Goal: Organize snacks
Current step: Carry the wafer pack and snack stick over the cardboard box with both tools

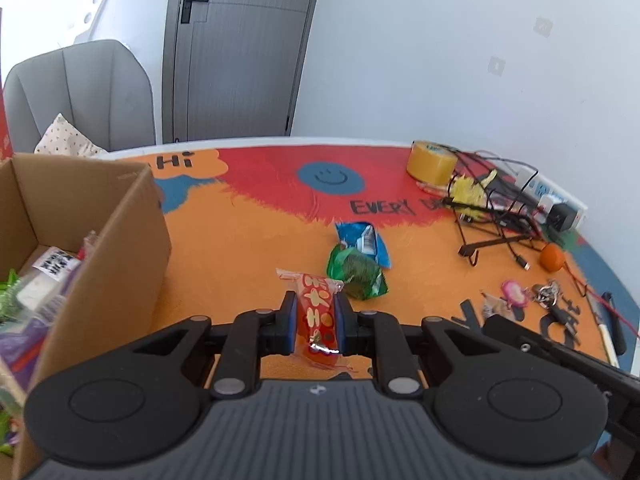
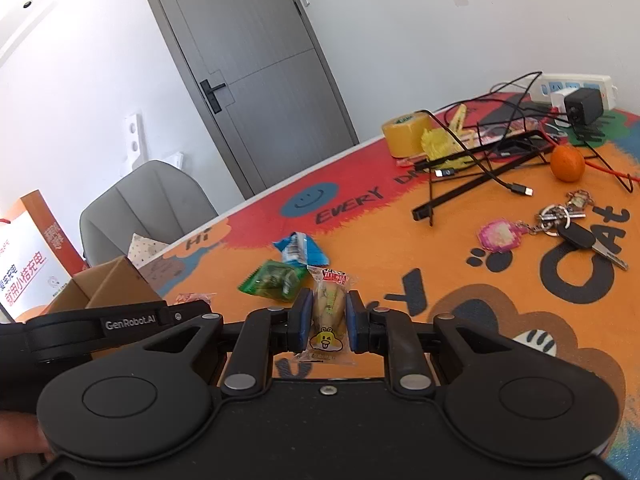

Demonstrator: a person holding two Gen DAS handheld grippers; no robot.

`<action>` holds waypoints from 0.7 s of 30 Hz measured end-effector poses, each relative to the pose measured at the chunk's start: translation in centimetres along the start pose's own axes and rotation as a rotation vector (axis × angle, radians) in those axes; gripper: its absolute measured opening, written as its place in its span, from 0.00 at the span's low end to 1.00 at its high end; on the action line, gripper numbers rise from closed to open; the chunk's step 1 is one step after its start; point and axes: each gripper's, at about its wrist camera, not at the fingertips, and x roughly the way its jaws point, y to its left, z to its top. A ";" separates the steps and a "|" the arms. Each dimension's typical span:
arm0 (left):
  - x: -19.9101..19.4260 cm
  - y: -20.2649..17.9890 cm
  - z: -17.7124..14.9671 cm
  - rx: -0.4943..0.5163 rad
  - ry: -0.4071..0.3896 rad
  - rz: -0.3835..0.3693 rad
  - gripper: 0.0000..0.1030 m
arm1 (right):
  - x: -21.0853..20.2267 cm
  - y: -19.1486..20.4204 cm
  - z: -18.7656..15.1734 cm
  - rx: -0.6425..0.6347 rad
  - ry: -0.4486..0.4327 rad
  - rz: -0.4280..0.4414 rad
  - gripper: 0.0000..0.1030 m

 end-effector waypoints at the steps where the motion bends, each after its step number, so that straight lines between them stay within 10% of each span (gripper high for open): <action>1: -0.4 0.1 0.1 0.000 -0.008 -0.002 0.17 | -0.1 0.2 0.0 -0.003 -0.003 0.003 0.19; 21: -7.2 4.2 1.8 -0.043 -0.119 0.007 0.17 | -1.3 6.7 0.8 -0.083 -0.045 0.097 0.19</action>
